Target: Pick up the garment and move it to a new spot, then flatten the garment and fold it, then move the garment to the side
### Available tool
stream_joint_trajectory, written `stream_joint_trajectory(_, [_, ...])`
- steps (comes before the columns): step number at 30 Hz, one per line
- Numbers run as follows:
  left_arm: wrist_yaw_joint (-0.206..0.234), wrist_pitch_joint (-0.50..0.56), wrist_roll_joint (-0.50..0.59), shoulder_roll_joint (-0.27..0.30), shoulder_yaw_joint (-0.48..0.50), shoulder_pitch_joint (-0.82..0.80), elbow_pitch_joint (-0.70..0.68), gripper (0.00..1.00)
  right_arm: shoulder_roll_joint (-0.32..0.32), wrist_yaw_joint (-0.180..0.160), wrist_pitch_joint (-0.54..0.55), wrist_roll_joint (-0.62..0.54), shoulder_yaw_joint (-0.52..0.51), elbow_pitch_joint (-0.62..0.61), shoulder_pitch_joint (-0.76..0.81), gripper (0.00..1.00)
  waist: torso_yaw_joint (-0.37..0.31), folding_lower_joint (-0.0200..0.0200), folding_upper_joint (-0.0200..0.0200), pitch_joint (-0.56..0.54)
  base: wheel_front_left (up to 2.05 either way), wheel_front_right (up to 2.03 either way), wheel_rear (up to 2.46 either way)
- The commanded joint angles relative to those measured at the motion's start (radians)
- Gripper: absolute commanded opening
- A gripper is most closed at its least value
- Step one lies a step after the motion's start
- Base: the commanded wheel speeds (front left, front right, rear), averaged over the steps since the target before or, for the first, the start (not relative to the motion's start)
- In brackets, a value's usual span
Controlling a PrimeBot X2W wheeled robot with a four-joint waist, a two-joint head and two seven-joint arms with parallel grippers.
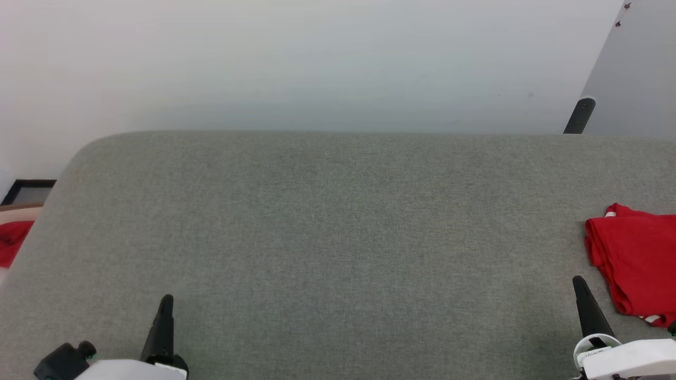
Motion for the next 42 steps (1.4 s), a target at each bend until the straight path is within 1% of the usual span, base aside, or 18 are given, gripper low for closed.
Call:
stream_joint_trajectory(1, [0.0,0.005,-0.029,0.002,0.007,-0.025,-0.007,0.0,0.001,0.0,0.004,0.029,-0.005,-0.005,-0.021,0.0,0.0,0.0,0.0,0.0,0.0,0.0,0.0])
stream_joint_trajectory(8, [0.0,0.03,-0.111,-0.011,0.011,-0.04,-0.001,0.0,0.005,0.0,0.019,0.115,-0.009,0.008,-0.034,0.0,-0.002,0.0,0.0,0.002,0.0,0.0,0.0])
stream_joint_trajectory(42, [0.0,0.116,-0.391,-0.055,0.026,-0.091,0.022,0.0,0.018,0.0,0.07,0.407,-0.025,0.052,-0.072,0.0,-0.009,0.0,0.0,0.008,0.0,0.0,0.0])
